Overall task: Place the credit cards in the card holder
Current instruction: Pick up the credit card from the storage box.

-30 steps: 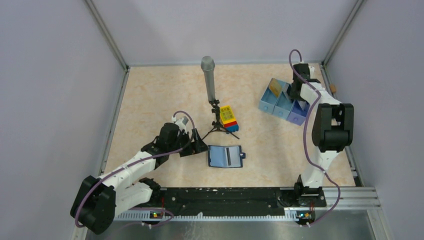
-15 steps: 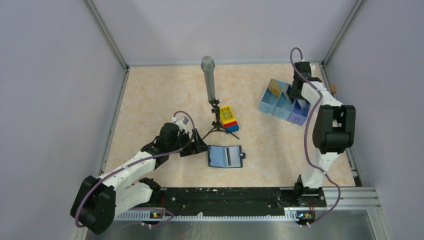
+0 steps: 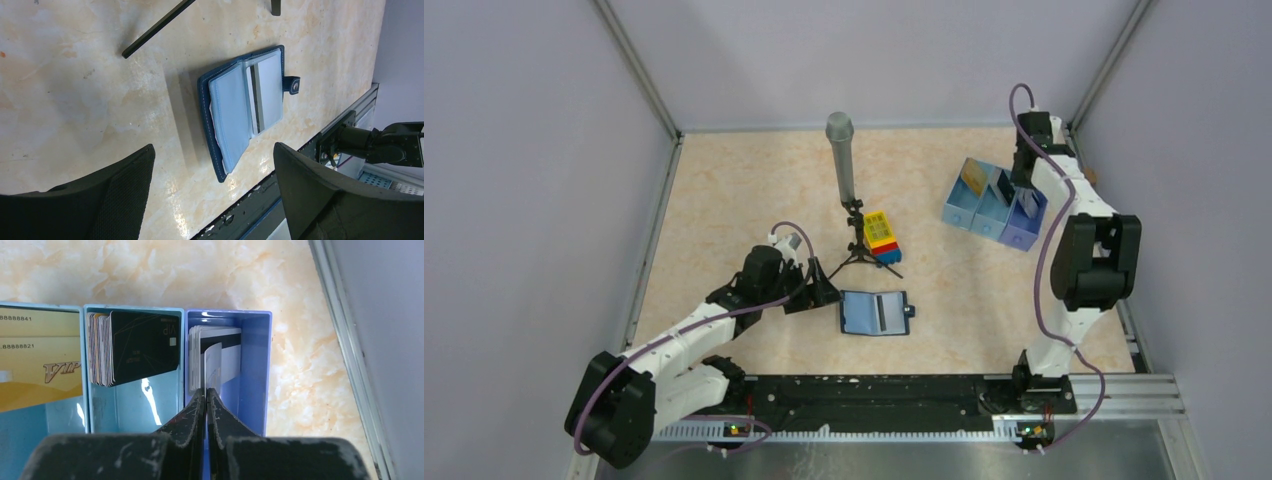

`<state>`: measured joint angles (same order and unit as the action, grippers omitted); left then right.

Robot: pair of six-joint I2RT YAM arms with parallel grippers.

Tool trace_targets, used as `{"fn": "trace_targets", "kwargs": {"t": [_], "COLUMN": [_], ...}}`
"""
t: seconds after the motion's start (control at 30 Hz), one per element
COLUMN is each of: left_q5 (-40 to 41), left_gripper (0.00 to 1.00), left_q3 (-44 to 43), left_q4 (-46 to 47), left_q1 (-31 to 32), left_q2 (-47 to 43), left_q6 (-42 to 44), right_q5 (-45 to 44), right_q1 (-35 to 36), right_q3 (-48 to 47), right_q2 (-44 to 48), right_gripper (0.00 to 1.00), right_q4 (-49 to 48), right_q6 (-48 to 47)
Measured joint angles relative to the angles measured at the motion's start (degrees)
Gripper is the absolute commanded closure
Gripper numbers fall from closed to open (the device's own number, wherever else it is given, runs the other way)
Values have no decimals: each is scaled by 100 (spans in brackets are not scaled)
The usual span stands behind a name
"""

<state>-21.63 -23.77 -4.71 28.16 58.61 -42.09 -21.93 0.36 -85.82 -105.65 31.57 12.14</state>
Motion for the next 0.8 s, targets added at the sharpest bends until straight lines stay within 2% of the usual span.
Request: {"fn": "trace_targets", "kwargs": {"t": [0.4, 0.63, 0.8], "left_q5": [7, 138, 170], "left_gripper": [12, 12, 13], "left_q3": [0, -2, -66], "left_q4": [-39, -273, -518], "left_q1": [0, 0, 0], "left_q2": [-170, -533, -909], "left_q6": [22, 190, 481], "right_q5": [-332, -367, 479], "right_q1": [181, 483, 575], "right_q3": [-72, 374, 798], "right_q2": [476, 1703, 2697], "right_gripper": [100, 100, 100], "right_q4": [669, 848, 927], "right_q6": [4, 0, 0]}}
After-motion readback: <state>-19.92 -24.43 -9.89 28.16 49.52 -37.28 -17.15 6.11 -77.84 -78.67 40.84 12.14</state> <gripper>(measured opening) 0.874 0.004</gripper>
